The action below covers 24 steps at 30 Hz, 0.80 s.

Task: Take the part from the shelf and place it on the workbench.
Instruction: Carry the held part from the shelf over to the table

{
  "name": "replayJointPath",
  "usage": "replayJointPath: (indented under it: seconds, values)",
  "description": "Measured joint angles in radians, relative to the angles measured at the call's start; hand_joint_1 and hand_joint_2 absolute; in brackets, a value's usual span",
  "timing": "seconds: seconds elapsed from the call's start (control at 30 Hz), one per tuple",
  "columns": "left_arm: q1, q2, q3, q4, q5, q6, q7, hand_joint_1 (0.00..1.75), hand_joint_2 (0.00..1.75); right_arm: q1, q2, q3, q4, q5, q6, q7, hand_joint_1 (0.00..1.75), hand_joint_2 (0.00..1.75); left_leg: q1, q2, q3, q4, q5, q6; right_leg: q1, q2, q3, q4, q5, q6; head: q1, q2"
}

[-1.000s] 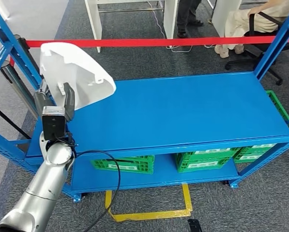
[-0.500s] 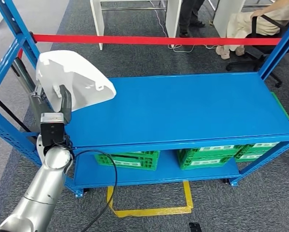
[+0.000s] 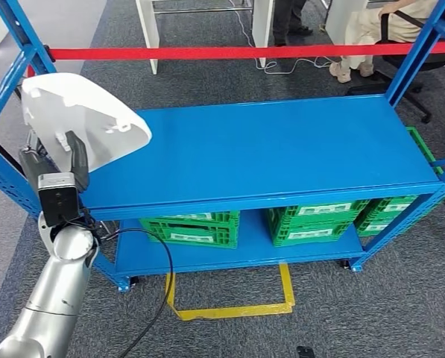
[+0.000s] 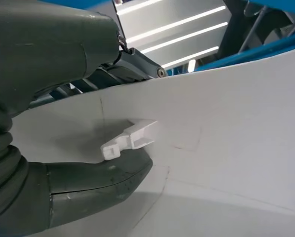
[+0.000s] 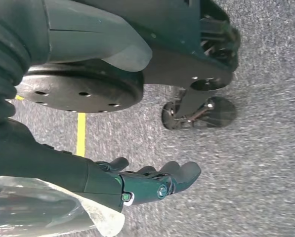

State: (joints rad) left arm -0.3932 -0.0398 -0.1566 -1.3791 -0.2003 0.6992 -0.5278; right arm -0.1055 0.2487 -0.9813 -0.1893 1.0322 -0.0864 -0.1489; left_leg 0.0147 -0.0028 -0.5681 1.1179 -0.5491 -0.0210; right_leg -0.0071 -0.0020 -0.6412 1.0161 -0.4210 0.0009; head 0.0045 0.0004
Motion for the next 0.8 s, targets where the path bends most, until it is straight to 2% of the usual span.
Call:
replayJointPath:
  seconds: [0.03, 0.07, 0.1, 0.17, 0.2, 0.23, 0.27, 0.33, 0.37, 0.4, 0.43, 0.47, 0.5, 0.53, 0.57, 0.6, 0.63, 0.67, 0.7, 0.73, 0.77, 0.8]
  values:
    - [0.001, 0.005, 0.006, -0.006, -0.009, 0.0, 0.006, 1.75, 1.75, 0.002, -0.001, -0.004, 0.0, -0.004, 0.008, 0.0, 0.0, 1.75, -0.001, -0.001, 0.032, -0.055, 0.011, 0.005, 0.001, 0.0, -0.008, 0.004, 0.006, 0.005, 0.0, 0.0]
    - [0.003, 0.01, 0.011, -0.012, -0.02, 0.0, 0.013, 1.75, 1.75, 0.004, -0.002, -0.007, 0.0, -0.007, 0.015, 0.001, 0.0, 1.75, -0.004, -0.002, 0.046, -0.084, 0.015, 0.011, 0.001, 0.001, -0.012, 0.005, 0.013, 0.011, 0.001, 0.0]
    - [0.007, 0.015, 0.016, -0.018, -0.03, 0.0, 0.019, 1.75, 1.75, 0.006, -0.004, -0.01, 0.0, -0.01, 0.02, 0.002, 0.0, 1.75, -0.007, -0.003, 0.045, -0.092, 0.015, 0.019, 0.001, 0.001, -0.014, 0.004, 0.02, 0.017, 0.001, 0.0]
    - [0.016, 0.024, 0.023, -0.025, -0.041, 0.0, 0.028, 1.75, 1.75, 0.01, -0.005, -0.014, 0.0, -0.014, 0.019, 0.003, 0.0, 1.75, -0.01, -0.001, 0.036, -0.094, 0.035, 0.037, -0.002, 0.002, -0.018, -0.001, 0.032, 0.029, 0.0, 0.0]
    - [0.019, 0.027, 0.025, -0.029, -0.042, 0.0, 0.031, 1.75, 1.75, 0.011, -0.006, -0.016, 0.0, -0.016, 0.013, 0.002, 0.0, 1.75, -0.009, 0.0, 0.028, -0.097, 0.046, 0.045, -0.004, 0.002, -0.026, 0.004, 0.021, 0.034, 0.0, 0.0]
    - [0.021, 0.028, 0.027, -0.032, -0.042, 0.0, 0.032, 1.75, 1.75, 0.013, -0.006, -0.018, 0.0, -0.019, 0.005, 0.0, 0.0, 1.75, -0.008, 0.001, 0.018, -0.099, 0.059, 0.054, -0.004, 0.002, -0.039, 0.026, -0.008, 0.04, 0.001, 0.0]
    - [0.022, 0.029, 0.029, -0.034, -0.042, 0.0, 0.031, 1.75, 1.75, 0.014, -0.006, -0.021, 0.0, -0.02, -0.003, -0.004, 0.0, 1.75, -0.006, 0.002, 0.004, -0.101, 0.072, 0.06, -0.005, 0.002, -0.056, 0.07, -0.055, 0.043, 0.002, 0.0]
    - [0.025, 0.029, 0.033, -0.036, -0.042, 0.0, 0.028, 1.75, 1.75, 0.013, -0.006, -0.026, 0.0, -0.023, -0.017, -0.012, 0.0, 1.75, -0.008, 0.003, -0.025, -0.1, 0.094, 0.066, -0.004, 0.002, -0.089, 0.199, -0.153, 0.047, 0.006, 0.0]
    - [0.028, 0.029, 0.036, -0.036, -0.042, 0.0, 0.027, 1.75, 1.75, 0.012, -0.006, -0.029, 0.0, -0.026, -0.021, -0.017, 0.0, 1.75, -0.009, 0.003, -0.041, -0.1, 0.106, 0.066, -0.004, 0.002, -0.094, 0.253, -0.178, 0.047, 0.006, 0.0]
    - [0.03, 0.029, 0.039, -0.036, -0.042, 0.0, 0.025, 1.75, 1.75, 0.012, -0.006, -0.031, 0.0, -0.029, -0.022, -0.023, 0.0, 1.75, -0.01, 0.003, -0.057, -0.099, 0.117, 0.065, -0.003, 0.002, -0.085, 0.28, -0.18, 0.046, 0.005, 0.0]
    - [0.032, 0.029, 0.041, -0.036, -0.042, 0.0, 0.021, 1.75, 1.75, 0.012, -0.006, -0.034, 0.0, -0.035, -0.022, -0.033, 0.0, 1.75, -0.012, 0.003, -0.071, -0.099, 0.129, 0.064, -0.003, 0.002, -0.058, 0.272, -0.163, 0.043, 0.006, 0.0]
    - [0.033, 0.029, 0.044, -0.037, -0.042, 0.0, 0.016, 1.75, 1.75, 0.011, -0.006, -0.037, -0.001, -0.042, -0.02, -0.043, 0.0, 1.75, -0.013, 0.003, -0.084, -0.099, 0.14, 0.063, -0.001, 0.002, -0.013, 0.23, -0.139, 0.038, 0.005, 0.0]
    - [0.034, 0.028, 0.047, -0.04, -0.041, 0.0, 0.01, 1.75, 1.75, 0.01, -0.007, -0.04, -0.001, -0.048, -0.019, -0.053, 0.0, 1.75, -0.014, 0.003, -0.095, -0.098, 0.15, 0.061, 0.002, 0.003, 0.044, 0.164, -0.123, 0.031, 0.005, 0.0]
    - [0.033, 0.028, 0.05, -0.044, -0.04, 0.0, 0.004, 1.75, 1.75, 0.008, -0.007, -0.043, -0.002, -0.053, -0.018, -0.061, 0.0, 1.75, -0.015, 0.003, -0.103, -0.098, 0.16, 0.057, 0.005, 0.002, 0.105, 0.086, -0.121, 0.024, 0.005, 0.0]
    - [0.033, 0.027, 0.054, -0.05, -0.039, 0.0, -0.001, 1.75, 1.75, 0.005, -0.007, -0.046, -0.003, -0.056, -0.016, -0.065, 0.0, 1.75, -0.016, 0.004, -0.108, -0.098, 0.17, 0.052, 0.008, 0.002, 0.147, 0.023, -0.129, 0.019, 0.004, 0.0]
    - [0.032, 0.026, 0.056, -0.055, -0.037, 0.0, -0.005, 1.75, 1.75, 0.003, -0.007, -0.048, -0.003, -0.056, -0.012, -0.068, 0.0, 1.75, -0.016, 0.005, -0.111, -0.099, 0.179, 0.047, 0.011, 0.002, 0.173, -0.019, -0.139, 0.015, 0.004, 0.0]
    - [0.032, 0.024, 0.058, -0.058, -0.036, 0.0, -0.008, 1.75, 1.75, 0.003, -0.008, -0.05, -0.004, -0.054, -0.006, -0.069, 0.0, 1.75, -0.015, 0.005, -0.113, -0.102, 0.19, 0.04, 0.013, 0.002, 0.18, -0.039, -0.142, 0.012, 0.005, 0.0]
    - [0.032, 0.023, 0.06, -0.061, -0.035, 0.0, -0.01, 1.75, 1.75, 0.004, -0.008, -0.052, -0.004, -0.051, 0.0, -0.068, 0.0, 1.75, -0.013, 0.006, -0.114, -0.106, 0.2, 0.034, 0.012, 0.001, 0.172, -0.044, -0.134, 0.007, 0.005, 0.0]
    - [0.032, 0.022, 0.063, -0.062, -0.035, 0.0, -0.011, 1.75, 1.75, 0.005, -0.008, -0.052, -0.004, -0.049, 0.005, -0.067, 0.0, 1.75, -0.012, 0.005, -0.117, -0.105, 0.195, 0.027, 0.011, -0.001, 0.166, -0.047, -0.123, 0.0, 0.006, 0.0]
    - [0.031, 0.021, 0.065, -0.063, -0.035, 0.0, -0.011, 1.75, 1.75, 0.005, -0.008, -0.053, -0.003, -0.046, 0.008, -0.064, 0.0, 1.75, -0.01, 0.004, -0.124, -0.091, 0.171, 0.021, 0.009, -0.003, 0.158, -0.049, -0.109, -0.009, 0.005, 0.0]
    - [0.031, 0.02, 0.068, -0.064, -0.037, 0.0, -0.011, 1.75, 1.75, 0.006, -0.008, -0.054, -0.003, -0.044, 0.009, -0.062, 0.0, 1.75, -0.009, 0.003, -0.133, -0.056, 0.127, 0.016, 0.006, -0.006, 0.149, -0.052, -0.095, -0.015, 0.003, 0.0]
    - [0.031, 0.02, 0.07, -0.065, -0.038, 0.0, -0.011, 1.75, 1.75, 0.006, -0.008, -0.054, -0.003, -0.04, 0.008, -0.06, 0.0, 1.75, -0.007, 0.003, -0.144, -0.002, 0.07, 0.011, 0.007, -0.007, 0.138, -0.051, -0.083, -0.019, 0.001, 0.0]
